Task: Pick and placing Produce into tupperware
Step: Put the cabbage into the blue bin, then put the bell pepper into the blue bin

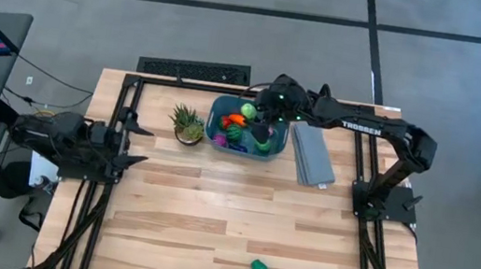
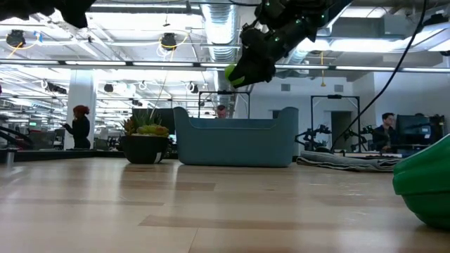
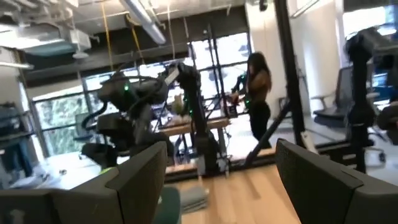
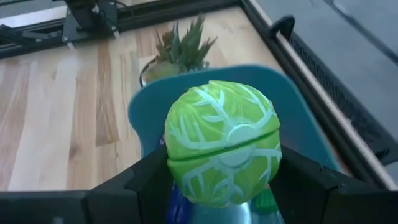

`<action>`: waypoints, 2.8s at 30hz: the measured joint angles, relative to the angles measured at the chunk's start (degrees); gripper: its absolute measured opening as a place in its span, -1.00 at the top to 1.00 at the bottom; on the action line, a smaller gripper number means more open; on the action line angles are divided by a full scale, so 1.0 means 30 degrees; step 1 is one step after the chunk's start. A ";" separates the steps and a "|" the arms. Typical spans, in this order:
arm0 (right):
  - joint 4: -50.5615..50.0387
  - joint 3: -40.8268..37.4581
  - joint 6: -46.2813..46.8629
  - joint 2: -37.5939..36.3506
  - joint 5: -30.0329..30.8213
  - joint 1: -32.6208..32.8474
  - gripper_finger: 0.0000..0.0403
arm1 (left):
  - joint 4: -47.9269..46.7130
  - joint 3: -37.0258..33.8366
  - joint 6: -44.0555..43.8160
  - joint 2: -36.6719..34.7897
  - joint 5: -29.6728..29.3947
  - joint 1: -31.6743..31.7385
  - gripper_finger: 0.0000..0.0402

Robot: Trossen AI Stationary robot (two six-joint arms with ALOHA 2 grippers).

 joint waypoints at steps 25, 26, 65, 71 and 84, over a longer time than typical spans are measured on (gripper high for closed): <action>0.1991 -0.0543 0.2184 0.2742 -0.0007 -0.0671 -0.27 | 0.4785 -0.4724 -0.2665 0.0062 0.3559 0.4309 -0.44; 0.2135 -0.0806 0.2368 0.2823 -0.0016 -0.0622 -0.27 | 0.4778 -0.4724 -0.2728 0.0066 0.3563 0.4338 -0.44; 0.2956 -0.2550 0.2972 0.3109 0.0058 -0.0328 -0.27 | 0.4018 -0.4724 -0.3045 0.0066 0.3407 0.4415 -0.44; 0.2956 -0.2543 0.2622 0.3109 0.0003 -0.0313 -0.27 | 0.4022 -0.4724 -0.3045 0.0066 0.3373 0.4415 -0.44; 0.2956 -0.2535 0.2634 0.3088 -0.0064 -0.0218 -0.76 | 0.4018 -0.4717 -0.3038 0.0066 0.3366 0.4415 -0.44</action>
